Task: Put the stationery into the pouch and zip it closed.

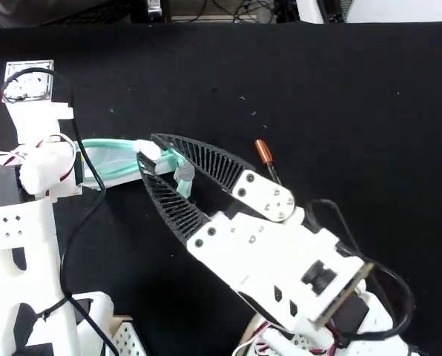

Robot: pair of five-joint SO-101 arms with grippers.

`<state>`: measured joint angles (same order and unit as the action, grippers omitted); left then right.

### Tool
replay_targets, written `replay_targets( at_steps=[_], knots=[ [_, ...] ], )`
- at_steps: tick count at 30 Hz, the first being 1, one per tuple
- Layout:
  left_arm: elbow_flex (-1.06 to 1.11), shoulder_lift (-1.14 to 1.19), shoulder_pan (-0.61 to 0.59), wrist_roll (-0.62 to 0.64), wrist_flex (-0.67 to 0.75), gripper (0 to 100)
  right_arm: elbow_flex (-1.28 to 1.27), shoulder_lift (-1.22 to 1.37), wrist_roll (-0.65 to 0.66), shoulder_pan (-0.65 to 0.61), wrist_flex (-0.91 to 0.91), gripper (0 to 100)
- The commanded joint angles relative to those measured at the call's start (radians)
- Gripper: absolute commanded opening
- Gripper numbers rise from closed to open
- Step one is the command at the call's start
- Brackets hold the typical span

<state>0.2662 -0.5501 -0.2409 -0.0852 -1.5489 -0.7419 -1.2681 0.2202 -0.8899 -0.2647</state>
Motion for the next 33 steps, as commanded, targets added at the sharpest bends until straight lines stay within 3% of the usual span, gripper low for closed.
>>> replay_targets(
  at_steps=[1, 14, 22, 28, 31, 33],
  knots=[
    [0.056, 0.020, -0.022, -0.012, 0.026, 3, 0.004, 0.010, -0.075, -0.012, 0.018, 1.1],
    [0.056, 0.020, -0.022, -0.012, 0.026, 3, -0.044, 0.262, -0.084, 0.049, -0.011, 1.5],
    [0.056, 0.020, -0.022, -0.014, 0.026, 3, 0.180, 0.263, -0.026, 0.052, -0.400, 24.4],
    [0.056, 0.020, -0.022, -0.014, 0.026, 3, 0.420, 0.255, -0.018, 0.078, -0.637, 22.5],
    [0.056, 0.020, -0.022, -0.014, 0.026, 3, 0.450, 0.255, -0.018, 0.212, -0.740, 17.2],
    [0.056, 0.020, -0.022, -0.014, 0.026, 3, 0.417, 0.263, -0.025, 0.358, -0.798, 7.4]
  ],
)
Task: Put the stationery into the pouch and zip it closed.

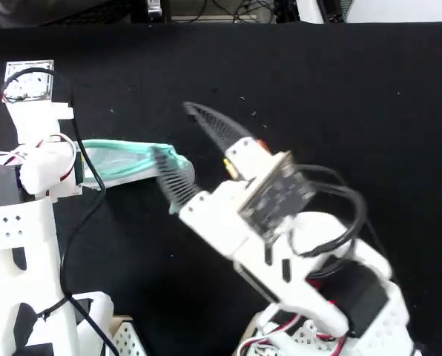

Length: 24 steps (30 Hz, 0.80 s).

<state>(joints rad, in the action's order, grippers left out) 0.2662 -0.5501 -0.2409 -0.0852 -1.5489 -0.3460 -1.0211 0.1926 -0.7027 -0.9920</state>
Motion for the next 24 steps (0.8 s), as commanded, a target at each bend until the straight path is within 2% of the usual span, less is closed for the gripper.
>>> replay_targets(
  at_steps=[1, 2, 4, 7, 11, 15, 20, 24],
  knots=[
    [0.056, 0.020, -0.022, -0.014, 0.026, 3, -0.022, 0.016, 0.003, 0.247, -0.089, 2.9],
    [0.056, 0.020, -0.022, -0.014, 0.026, 3, -0.074, 0.016, 0.003, 0.319, -0.097, 0.9],
    [0.056, 0.020, -0.022, -0.014, 0.028, 3, -0.214, 0.018, 0.008, 0.439, -0.103, 5.4],
    [0.056, 0.020, -0.022, -0.014, 0.028, 3, -0.447, 0.019, 0.009, 0.534, -0.098, 11.7],
    [0.056, 0.020, -0.022, -0.014, 0.028, 3, -0.705, 0.019, 0.009, 0.543, -0.028, 13.7],
    [0.056, 0.020, -0.022, -0.014, 0.028, 3, -0.846, 0.019, 0.009, 0.543, 0.104, 13.8],
    [0.056, 0.020, -0.022, -0.014, 0.028, 3, -0.834, 0.107, 0.068, 0.542, 0.157, 13.8],
    [0.056, 0.020, -0.022, -0.014, 0.028, 3, -0.702, 0.340, 0.074, 0.540, 0.183, 14.1]
  ],
)
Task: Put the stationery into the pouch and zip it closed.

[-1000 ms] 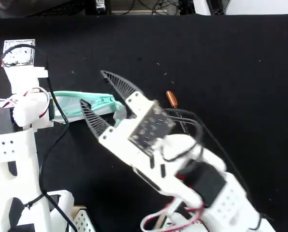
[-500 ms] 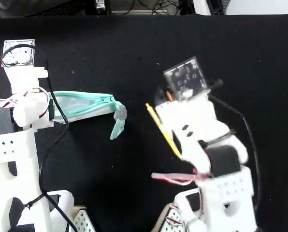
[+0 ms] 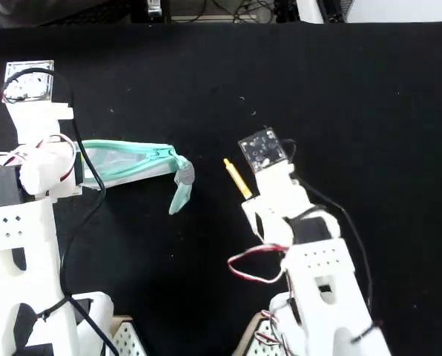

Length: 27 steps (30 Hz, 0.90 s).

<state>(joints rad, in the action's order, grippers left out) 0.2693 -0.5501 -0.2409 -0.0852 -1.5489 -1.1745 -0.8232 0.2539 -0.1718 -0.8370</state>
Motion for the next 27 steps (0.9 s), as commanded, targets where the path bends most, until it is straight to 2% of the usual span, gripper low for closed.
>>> replay_targets(
  at_steps=[1, 7, 13, 19, 25, 27],
  knots=[
    [0.053, 0.020, -0.022, -0.014, 0.028, 3, 0.176, 0.216, 0.012, 0.008, 0.028, 14.1],
    [0.053, 0.020, -0.022, -0.014, 0.028, 3, 0.429, 0.573, 0.012, -0.068, 0.025, 13.9],
    [0.053, 0.020, -0.022, -0.014, 0.028, 3, 0.524, 0.708, 0.014, -0.161, 0.029, 13.9],
    [0.053, 0.020, -0.022, -0.014, 0.028, 3, 0.611, 0.829, 0.015, -0.107, 0.046, 13.9],
    [0.068, 0.020, -0.022, -0.014, 0.028, 3, 0.694, 0.983, 0.118, -0.049, 0.049, 13.7],
    [0.068, 0.020, -0.022, -0.014, 0.028, 3, 0.696, 1.010, 0.129, -0.048, 0.049, 10.0]
  ],
)
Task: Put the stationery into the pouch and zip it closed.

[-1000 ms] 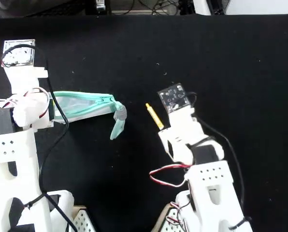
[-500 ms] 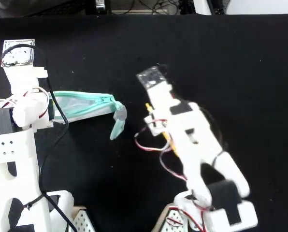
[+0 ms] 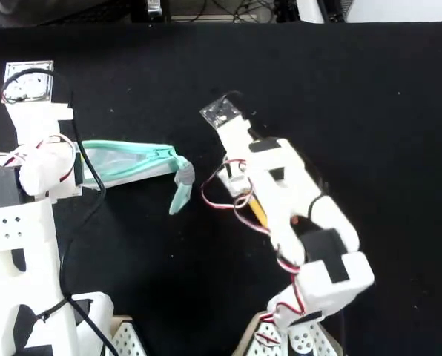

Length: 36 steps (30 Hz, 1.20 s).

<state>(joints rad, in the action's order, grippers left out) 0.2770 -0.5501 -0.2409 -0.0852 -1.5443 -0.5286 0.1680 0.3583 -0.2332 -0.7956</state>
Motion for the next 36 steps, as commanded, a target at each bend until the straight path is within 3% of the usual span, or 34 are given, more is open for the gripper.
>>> replay_targets(
  at_steps=[1, 2, 6, 14, 18, 23, 36],
  knots=[
    [0.061, 0.020, -0.022, -0.014, 0.023, 3, 0.047, 0.021, 0.026, 0.014, 0.008, 5.2],
    [0.061, 0.020, -0.022, -0.014, 0.023, 3, 0.047, 0.021, 0.020, 0.014, 0.008, 0.5],
    [0.061, 0.020, -0.022, -0.014, 0.023, 3, -0.024, -0.054, 0.020, 0.014, 0.009, 1.3],
    [0.061, 0.020, -0.022, -0.014, 0.023, 3, -0.440, -0.492, 0.031, 0.032, 0.006, 1.2],
    [0.061, 0.020, -0.022, -0.014, 0.023, 3, -0.529, -0.627, 0.123, 0.049, -0.117, 5.9],
    [0.061, 0.020, -0.022, -0.014, 0.023, 3, -0.487, -0.624, 0.152, 0.046, -0.245, 23.2],
    [0.061, 0.020, -0.022, -0.014, 0.023, 3, -0.371, -0.496, 0.146, 0.002, -0.222, 23.6]
  ],
)
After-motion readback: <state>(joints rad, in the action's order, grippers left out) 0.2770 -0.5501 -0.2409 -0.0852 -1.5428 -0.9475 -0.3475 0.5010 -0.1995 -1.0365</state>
